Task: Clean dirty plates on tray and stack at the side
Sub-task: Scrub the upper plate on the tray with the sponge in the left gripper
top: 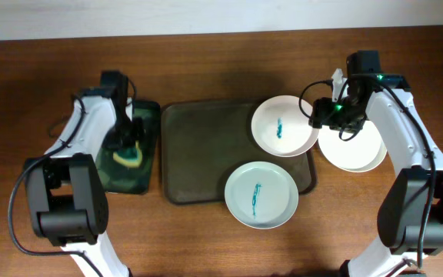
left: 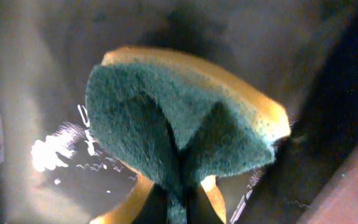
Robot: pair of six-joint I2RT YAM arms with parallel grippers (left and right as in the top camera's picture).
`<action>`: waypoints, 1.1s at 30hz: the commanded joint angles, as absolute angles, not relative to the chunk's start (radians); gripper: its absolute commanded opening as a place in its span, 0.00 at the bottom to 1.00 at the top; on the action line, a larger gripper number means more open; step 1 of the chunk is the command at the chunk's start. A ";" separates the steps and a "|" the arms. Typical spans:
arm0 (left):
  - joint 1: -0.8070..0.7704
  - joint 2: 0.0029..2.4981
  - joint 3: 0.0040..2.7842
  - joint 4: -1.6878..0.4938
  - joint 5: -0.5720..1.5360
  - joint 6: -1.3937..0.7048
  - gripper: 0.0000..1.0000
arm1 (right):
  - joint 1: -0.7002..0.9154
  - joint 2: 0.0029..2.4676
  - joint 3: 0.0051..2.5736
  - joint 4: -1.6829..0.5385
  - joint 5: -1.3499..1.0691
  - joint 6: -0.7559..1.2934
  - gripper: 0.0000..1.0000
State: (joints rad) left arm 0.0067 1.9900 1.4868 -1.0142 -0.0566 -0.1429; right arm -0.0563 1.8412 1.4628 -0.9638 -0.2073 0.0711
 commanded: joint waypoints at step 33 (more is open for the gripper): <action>-0.518 2.293 1.933 -0.703 0.397 -0.357 0.00 | 0.020 2.019 1.474 -0.890 -0.149 0.079 0.15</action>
State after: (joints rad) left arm -0.4805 2.2761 1.9099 -0.7116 0.3740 -0.3424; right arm 0.0212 2.0117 1.4628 -0.8860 -0.1680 0.0925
